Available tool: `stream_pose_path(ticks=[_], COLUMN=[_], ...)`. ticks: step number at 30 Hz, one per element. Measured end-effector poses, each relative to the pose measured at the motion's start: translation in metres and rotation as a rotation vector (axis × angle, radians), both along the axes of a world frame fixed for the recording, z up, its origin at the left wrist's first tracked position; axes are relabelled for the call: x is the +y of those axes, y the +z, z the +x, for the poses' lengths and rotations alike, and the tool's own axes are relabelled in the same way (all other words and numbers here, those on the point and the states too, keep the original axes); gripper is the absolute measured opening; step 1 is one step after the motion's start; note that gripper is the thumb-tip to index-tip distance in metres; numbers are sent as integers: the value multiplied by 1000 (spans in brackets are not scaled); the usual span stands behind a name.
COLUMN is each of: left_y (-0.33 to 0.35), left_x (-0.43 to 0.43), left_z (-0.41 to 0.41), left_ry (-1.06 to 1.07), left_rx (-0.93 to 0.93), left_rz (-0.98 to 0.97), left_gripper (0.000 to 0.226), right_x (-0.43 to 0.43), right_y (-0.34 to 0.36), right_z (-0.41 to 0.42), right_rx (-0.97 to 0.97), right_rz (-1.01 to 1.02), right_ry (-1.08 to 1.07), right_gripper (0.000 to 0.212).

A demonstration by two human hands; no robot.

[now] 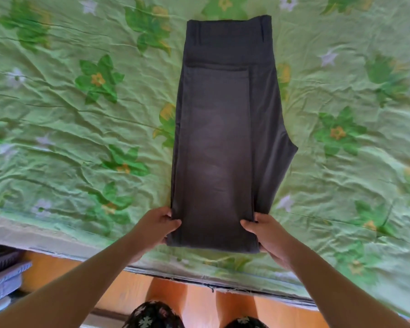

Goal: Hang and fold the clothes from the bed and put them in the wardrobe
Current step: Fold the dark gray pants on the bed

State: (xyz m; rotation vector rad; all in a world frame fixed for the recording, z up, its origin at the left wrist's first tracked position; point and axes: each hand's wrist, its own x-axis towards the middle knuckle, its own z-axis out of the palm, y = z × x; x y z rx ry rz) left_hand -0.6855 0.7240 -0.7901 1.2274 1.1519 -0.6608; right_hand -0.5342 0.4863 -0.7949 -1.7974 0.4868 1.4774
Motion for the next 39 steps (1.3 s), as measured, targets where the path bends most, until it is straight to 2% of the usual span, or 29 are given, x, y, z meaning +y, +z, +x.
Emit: stream_pose_path(ticks=[3, 6, 9, 13, 16, 21, 25, 27, 29, 31, 34, 39], left_y=[0, -3, -6, -8, -11, -10, -16, -20, -27, -37, -63, -83], left_x=[11, 30, 54, 80, 98, 134, 149, 150, 150, 149, 146, 147], left_z=[24, 69, 126, 194, 232, 287, 307, 309, 312, 318, 324, 332], left_ry=[67, 171, 210, 247, 229, 230, 49, -102, -324, -601, -913, -977], left_rx=[-89, -210, -343, -438, -459, -502, -424, -460, -553, -583, -490, -390], left_rz=[55, 153, 257, 284, 328, 388, 610, 782, 1020, 1244, 1316, 1322], left_gripper=[8, 7, 16, 19, 20, 19, 25, 41, 62, 69, 64, 66], right_x=[16, 49, 90, 137, 160, 189, 208, 212, 213, 213, 209, 211], right_y=[2, 4, 3, -4, -8, -2, -12, -14, -19, -26, -52, -79], right_z=[21, 65, 115, 166, 193, 242, 272, 276, 275, 275, 279, 281], right_rx=[40, -81, -211, -350, -465, -655, -921, -1081, -1317, -1461, -1364, -1399], right_rz=[108, 168, 177, 132, 124, 109, -17, -100, -216, -259, -250, -277], right_ry=[-153, -209, -209, -184, -159, -75, 339, 522, 684, 838, 1100, 1090], right_gripper=[14, 18, 20, 31, 9, 11, 17, 12, 46, 65, 67, 69])
